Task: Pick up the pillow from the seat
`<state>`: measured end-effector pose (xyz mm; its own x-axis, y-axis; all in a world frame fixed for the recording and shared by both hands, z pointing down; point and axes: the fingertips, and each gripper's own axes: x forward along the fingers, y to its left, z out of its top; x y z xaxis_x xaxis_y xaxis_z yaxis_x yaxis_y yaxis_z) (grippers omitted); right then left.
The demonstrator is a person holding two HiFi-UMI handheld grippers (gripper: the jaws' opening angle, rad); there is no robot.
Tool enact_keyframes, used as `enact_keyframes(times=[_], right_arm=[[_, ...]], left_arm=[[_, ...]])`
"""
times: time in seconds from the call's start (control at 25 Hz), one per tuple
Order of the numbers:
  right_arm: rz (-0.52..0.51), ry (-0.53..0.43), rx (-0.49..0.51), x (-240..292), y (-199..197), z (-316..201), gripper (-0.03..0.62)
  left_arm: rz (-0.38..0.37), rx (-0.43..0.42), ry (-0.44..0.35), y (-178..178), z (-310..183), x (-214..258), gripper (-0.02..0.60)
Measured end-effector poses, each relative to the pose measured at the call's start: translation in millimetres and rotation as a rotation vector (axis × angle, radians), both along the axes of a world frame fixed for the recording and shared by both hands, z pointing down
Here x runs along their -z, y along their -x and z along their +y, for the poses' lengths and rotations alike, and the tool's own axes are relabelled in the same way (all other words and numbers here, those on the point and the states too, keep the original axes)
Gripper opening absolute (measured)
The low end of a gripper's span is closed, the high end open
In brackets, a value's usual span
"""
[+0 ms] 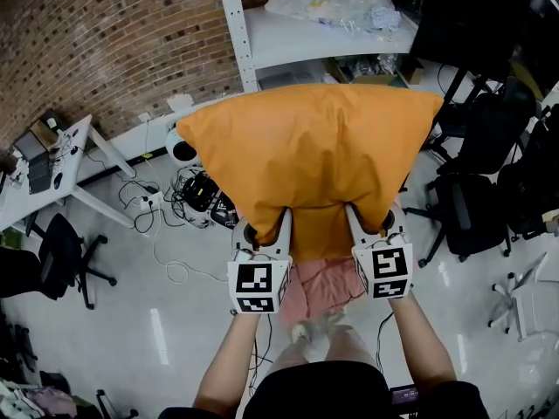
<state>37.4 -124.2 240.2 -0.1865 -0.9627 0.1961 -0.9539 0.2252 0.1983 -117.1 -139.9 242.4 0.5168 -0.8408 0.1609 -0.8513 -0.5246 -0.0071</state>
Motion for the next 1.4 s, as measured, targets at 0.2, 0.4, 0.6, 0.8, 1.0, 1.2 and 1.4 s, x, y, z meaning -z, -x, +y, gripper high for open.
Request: enact_keyframes(times=[0.2,0.4,0.6,0.8,1.0,1.2,1.4], right_arm=[[0.001,-0.015,-0.006,6,4,15,0.195],[-0.004,-0.026,-0.023,13,3,26,0.195],[-0.006,-0.037,-0.032,21,-6,41,0.196],[-0.013,-0.051,-0.029,32,-18,62,0.196],[-0.011,-0.059,-0.001,39,-29,91,0.196],[-0.012,-0.076,0.013,45,-38,120,0.198],[-0.018,-0.086,0.019,51,-50,149,0.198]], left_arm=[[0.001,-0.006,-0.015,5,14,6,0.164],[0.001,-0.019,-0.024,4,22,13,0.164],[0.001,-0.03,-0.037,-6,35,22,0.164],[-0.006,-0.028,-0.055,-17,56,35,0.166],[-0.007,-0.007,-0.068,-28,89,43,0.166],[-0.006,0.01,-0.084,-37,121,49,0.166],[-0.009,0.021,-0.095,-49,152,56,0.166]])
